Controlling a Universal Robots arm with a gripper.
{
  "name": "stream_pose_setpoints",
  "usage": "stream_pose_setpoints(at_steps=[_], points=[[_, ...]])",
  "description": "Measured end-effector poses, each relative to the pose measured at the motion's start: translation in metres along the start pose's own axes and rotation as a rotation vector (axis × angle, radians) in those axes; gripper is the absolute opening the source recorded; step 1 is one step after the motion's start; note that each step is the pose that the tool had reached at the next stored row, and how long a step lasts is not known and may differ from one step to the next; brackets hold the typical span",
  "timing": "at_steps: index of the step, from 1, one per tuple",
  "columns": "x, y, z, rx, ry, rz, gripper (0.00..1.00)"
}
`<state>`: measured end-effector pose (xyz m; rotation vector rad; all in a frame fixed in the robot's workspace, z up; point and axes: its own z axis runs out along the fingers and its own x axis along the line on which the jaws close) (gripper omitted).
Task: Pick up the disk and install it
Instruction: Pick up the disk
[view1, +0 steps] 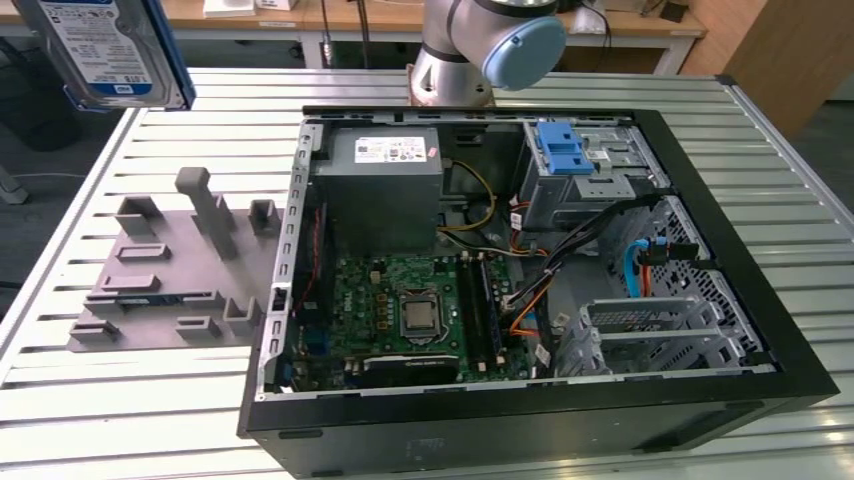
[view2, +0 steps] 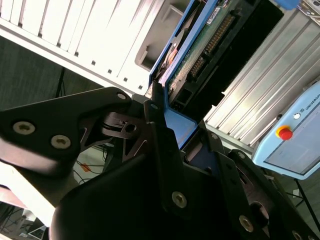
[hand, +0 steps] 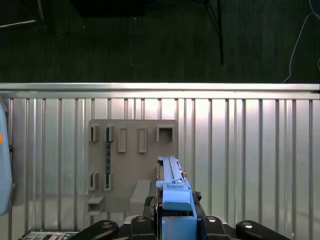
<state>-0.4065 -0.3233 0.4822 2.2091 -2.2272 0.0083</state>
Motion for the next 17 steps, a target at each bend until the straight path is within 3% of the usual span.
stream_pose_setpoints(at_steps=[17], points=[[0.0, -0.0062, 0.0002, 0.0, 0.0, 0.0, 0.36]])
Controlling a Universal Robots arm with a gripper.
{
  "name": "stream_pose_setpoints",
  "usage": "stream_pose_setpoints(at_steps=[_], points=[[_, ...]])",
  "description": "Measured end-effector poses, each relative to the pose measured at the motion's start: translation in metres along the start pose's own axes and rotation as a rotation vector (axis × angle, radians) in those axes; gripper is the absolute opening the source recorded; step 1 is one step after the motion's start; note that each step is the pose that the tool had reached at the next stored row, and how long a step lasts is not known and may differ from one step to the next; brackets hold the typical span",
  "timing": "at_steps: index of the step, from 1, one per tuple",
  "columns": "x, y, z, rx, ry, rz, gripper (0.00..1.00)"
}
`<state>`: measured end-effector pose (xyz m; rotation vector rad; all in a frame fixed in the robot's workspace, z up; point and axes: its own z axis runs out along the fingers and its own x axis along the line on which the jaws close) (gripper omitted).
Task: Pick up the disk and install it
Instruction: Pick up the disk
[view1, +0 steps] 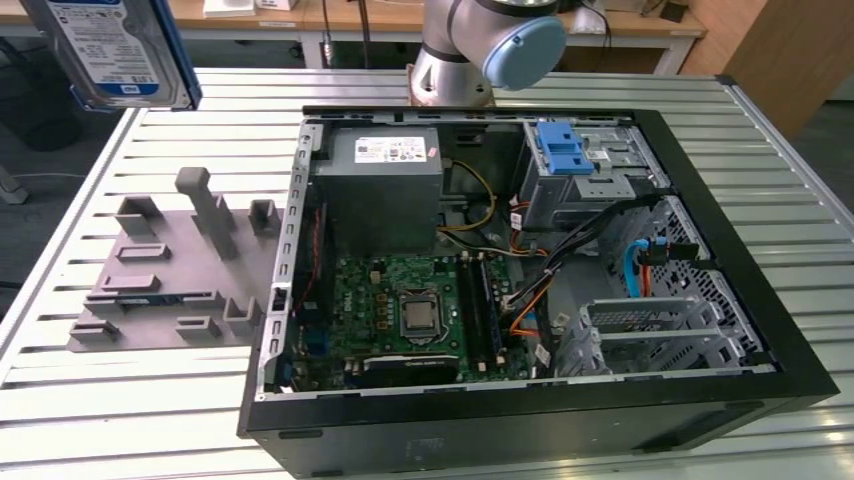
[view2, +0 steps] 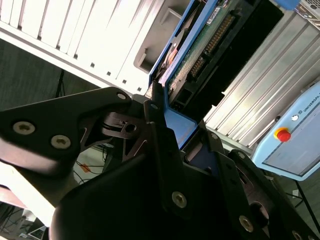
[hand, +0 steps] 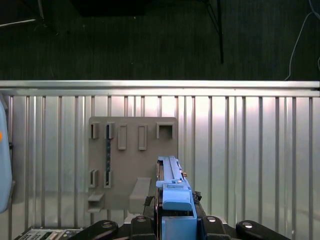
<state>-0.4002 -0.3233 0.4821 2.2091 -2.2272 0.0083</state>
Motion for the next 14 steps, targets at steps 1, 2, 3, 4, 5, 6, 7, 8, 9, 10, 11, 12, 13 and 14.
stream_pose_setpoints(at_steps=[1, 2, 3, 4, 5, 6, 7, 8, 9, 10, 11, 12, 13, 14], points=[[0.0, -0.0004, 0.0, 0.0, 0.0, 0.0, 0.36], [0.0, -0.0008, 0.0, -0.0001, 0.0, 0.0, 0.36], [0.0, -0.0011, 0.0, 0.0, 0.0, 0.0, 0.36], [0.0, -0.0015, 0.0, 0.0, 0.0, 0.0, 0.36], [0.0, -0.0019, 0.0001, 0.0, 0.0, 0.0, 0.36], [0.0, -0.0023, 0.0001, 0.0, 0.0, 0.0, 0.36], [0.0, -0.0028, 0.0001, 0.0, 0.0, 0.0, 0.36], [0.0, -0.0034, 0.0001, 0.0, 0.0, 0.0, 0.36], [0.0, -0.004, 0.0001, -0.0001, 0.0, 0.0, 0.36], [0.0, -0.0047, 0.0001, 0.0, 0.0, 0.0, 0.36], [0.0, -0.0053, 0.0001, -0.0001, 0.0, 0.0, 0.36], [0.0, -0.0059, 0.0002, 0.0001, 0.0, 0.0, 0.36], [0.0, -0.0066, 0.0002, 0.0, 0.0, 0.0, 0.36], [0.0, -0.0074, 0.0002, 0.0, 0.0, 0.0, 0.36]])
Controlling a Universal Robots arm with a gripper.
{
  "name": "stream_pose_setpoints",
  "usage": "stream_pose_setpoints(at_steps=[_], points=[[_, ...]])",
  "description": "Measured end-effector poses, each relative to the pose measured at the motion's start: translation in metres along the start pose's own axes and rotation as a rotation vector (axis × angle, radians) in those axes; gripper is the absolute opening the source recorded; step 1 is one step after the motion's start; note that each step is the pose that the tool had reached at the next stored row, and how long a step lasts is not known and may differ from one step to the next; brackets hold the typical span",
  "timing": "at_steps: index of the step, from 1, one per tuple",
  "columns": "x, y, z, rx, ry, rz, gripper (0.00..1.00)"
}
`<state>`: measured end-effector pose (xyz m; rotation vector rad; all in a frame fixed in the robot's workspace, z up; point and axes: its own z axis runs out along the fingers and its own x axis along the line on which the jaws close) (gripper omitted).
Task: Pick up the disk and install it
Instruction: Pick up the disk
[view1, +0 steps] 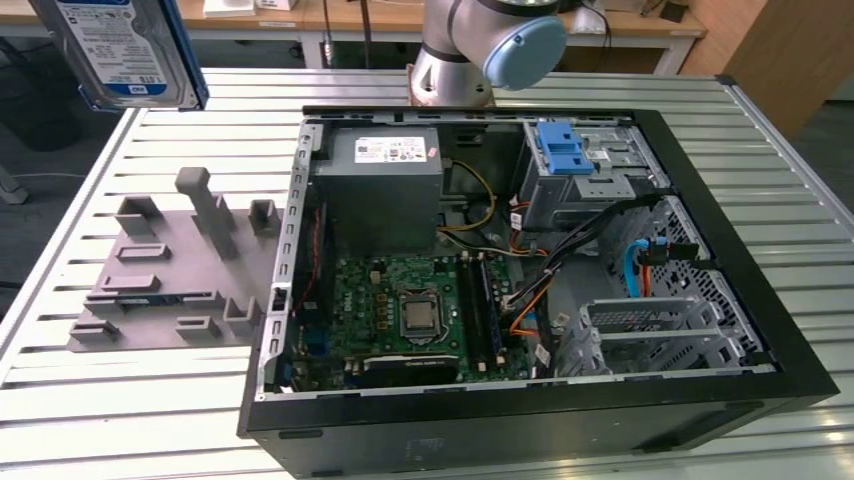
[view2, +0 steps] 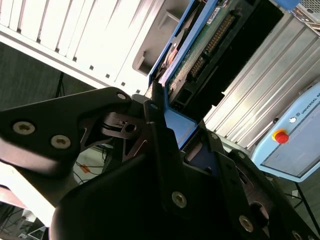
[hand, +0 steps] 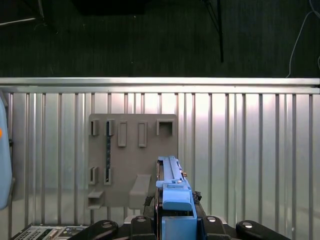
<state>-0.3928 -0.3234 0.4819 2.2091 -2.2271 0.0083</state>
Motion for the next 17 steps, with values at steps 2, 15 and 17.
stream_pose_setpoints(at_steps=[2, 15, 17], points=[[0.0, -0.0016, 0.0001, 0.0001, -0.0001, 0.0, 0.36], [-0.0001, -0.0157, 0.0004, 0.0001, 0.0, 0.0, 0.36], [-0.0002, -0.0183, 0.0004, 0.0001, 0.0, 0.0, 0.36]])
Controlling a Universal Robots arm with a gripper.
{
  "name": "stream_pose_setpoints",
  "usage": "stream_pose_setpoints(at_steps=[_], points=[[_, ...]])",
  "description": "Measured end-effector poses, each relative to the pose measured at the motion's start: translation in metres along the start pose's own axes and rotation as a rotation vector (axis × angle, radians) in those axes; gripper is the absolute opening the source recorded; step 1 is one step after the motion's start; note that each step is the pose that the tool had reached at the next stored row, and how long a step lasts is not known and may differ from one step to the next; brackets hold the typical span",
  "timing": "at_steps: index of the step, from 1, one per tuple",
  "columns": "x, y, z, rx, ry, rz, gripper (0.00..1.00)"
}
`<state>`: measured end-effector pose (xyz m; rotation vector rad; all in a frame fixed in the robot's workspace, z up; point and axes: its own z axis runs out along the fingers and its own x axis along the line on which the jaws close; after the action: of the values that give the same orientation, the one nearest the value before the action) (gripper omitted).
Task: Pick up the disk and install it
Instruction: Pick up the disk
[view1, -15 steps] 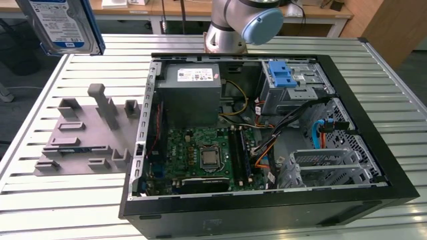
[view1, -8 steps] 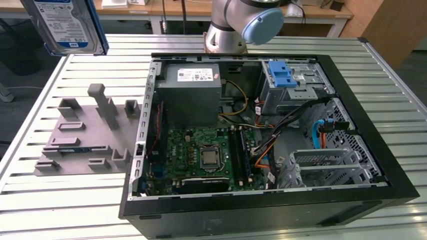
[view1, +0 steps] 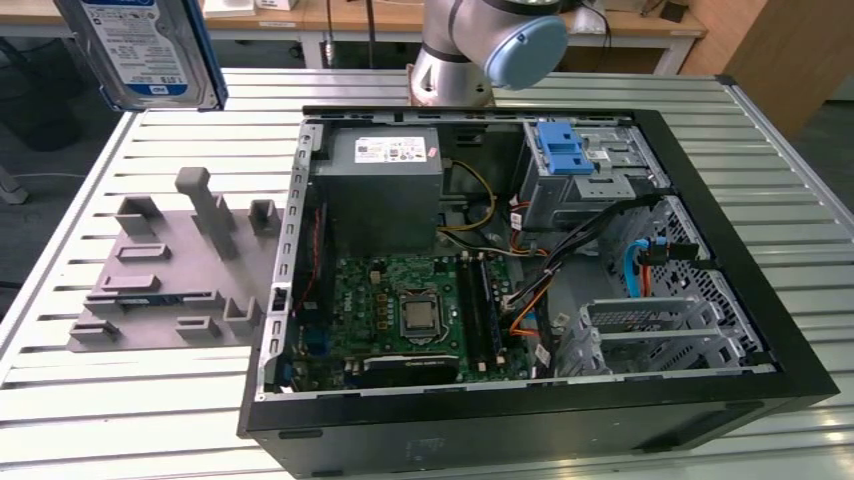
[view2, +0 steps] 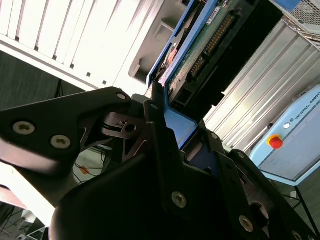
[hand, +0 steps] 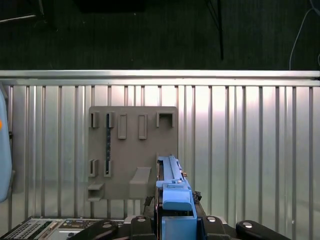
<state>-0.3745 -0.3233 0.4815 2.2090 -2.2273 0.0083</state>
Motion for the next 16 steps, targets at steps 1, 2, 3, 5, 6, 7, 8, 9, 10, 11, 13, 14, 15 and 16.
stream_pose_setpoints(at_steps=[1, 2, 3, 5, 6, 7, 8, 9, 10, 11, 13, 14, 15, 16], points=[[0.0, -0.0013, 0.0, 0.0, 0.0, 0.0, 0.36], [0.0, -0.0029, 0.0, 0.0, 0.0, 0.0, 0.36], [0.0, -0.0047, 0.0, 0.0, 0.0, 0.0, 0.36], [0.0, -0.0079, 0.0, 0.0, 0.0, 0.0, 0.36], [0.0, -0.0092, 0.0, -0.0001, 0.0001, 0.0, 0.36], [0.0003, -0.01, 0.0, -0.0001, -0.0001, 0.0, 0.36], [0.0009, -0.0104, 0.0, -0.0001, -0.0003, 0.0, 0.36], [0.0016, -0.0108, 0.0, -0.0001, -0.0006, 0.0, 0.36], [0.0025, -0.0112, 0.0, 0.0, -0.0008, 0.0, 0.36], [0.0035, -0.0116, 0.0, 0.0, -0.0008, 0.0, 0.36], [0.0061, -0.0123, 0.0, 0.0, -0.0008, 0.0, 0.36], [0.0076, -0.0127, 0.0, -0.0001, -0.0008, 0.0, 0.36], [0.0092, -0.0134, 0.0001, 0.0, -0.0008, 0.0, 0.36], [0.0107, -0.0141, 0.0001, 0.0, -0.0008, 0.0, 0.36]])
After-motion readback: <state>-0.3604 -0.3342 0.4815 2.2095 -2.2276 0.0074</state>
